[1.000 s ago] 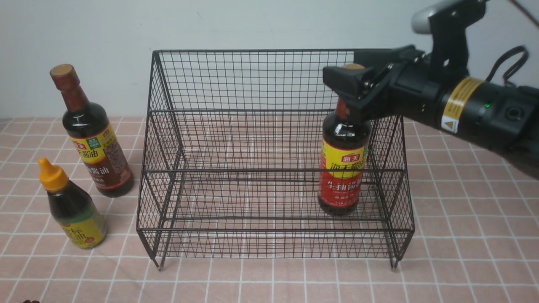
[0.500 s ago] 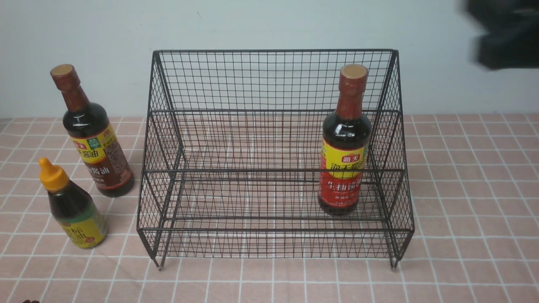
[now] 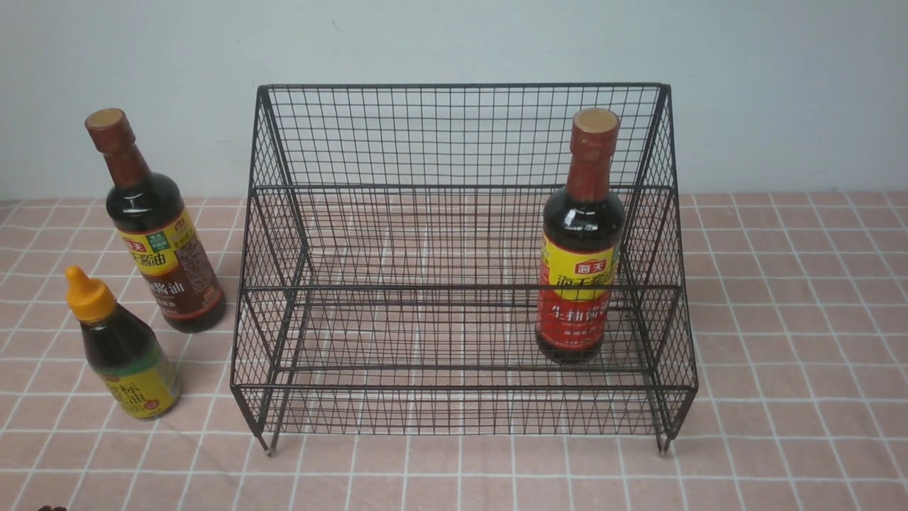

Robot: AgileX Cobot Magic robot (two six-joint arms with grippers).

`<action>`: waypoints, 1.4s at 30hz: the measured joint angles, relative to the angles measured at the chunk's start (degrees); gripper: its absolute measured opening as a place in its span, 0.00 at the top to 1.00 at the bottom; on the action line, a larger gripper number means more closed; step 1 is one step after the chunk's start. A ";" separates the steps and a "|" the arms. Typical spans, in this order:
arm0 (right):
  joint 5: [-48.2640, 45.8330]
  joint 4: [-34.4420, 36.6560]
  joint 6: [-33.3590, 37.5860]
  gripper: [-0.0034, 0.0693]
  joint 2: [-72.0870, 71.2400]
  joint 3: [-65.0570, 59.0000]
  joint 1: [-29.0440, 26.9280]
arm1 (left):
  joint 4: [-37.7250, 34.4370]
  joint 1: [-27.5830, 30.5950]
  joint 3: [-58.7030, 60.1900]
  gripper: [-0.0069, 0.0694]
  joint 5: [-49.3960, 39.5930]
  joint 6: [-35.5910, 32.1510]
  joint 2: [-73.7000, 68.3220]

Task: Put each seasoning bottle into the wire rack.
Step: Use the left arm to grab the condiment bottle farthest to it

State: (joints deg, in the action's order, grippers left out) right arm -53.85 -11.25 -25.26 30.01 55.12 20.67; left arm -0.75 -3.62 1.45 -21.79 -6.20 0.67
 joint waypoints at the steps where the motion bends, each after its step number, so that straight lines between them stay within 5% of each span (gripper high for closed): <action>1: 0.00 1.42 0.00 0.97 -0.98 0.00 0.00 | 0.00 0.00 0.00 0.92 0.00 0.00 0.00; 6: 0.00 10.20 0.22 0.97 -3.55 0.00 0.00 | 0.00 0.00 0.00 0.92 0.00 0.00 0.00; 12: 1.00 10.09 1.96 0.97 -3.74 0.06 0.00 | 0.00 0.00 0.00 0.92 0.00 0.00 0.00; 23: 12.54 18.84 24.36 0.97 -3.68 0.06 0.00 | 0.00 0.00 0.00 0.92 0.00 0.00 0.00; 31: 19.41 23.67 33.96 0.97 -4.67 -1.68 -0.95 | 0.00 0.00 0.00 0.92 0.00 0.00 0.00; 42: 31.37 21.32 36.21 0.97 -20.47 -31.45 -21.54 | 0.00 0.00 0.00 0.92 0.00 0.00 0.00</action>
State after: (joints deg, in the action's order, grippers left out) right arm -22.48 10.07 10.95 9.54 23.67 -0.87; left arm -0.75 -3.62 1.45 -21.79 -6.20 0.67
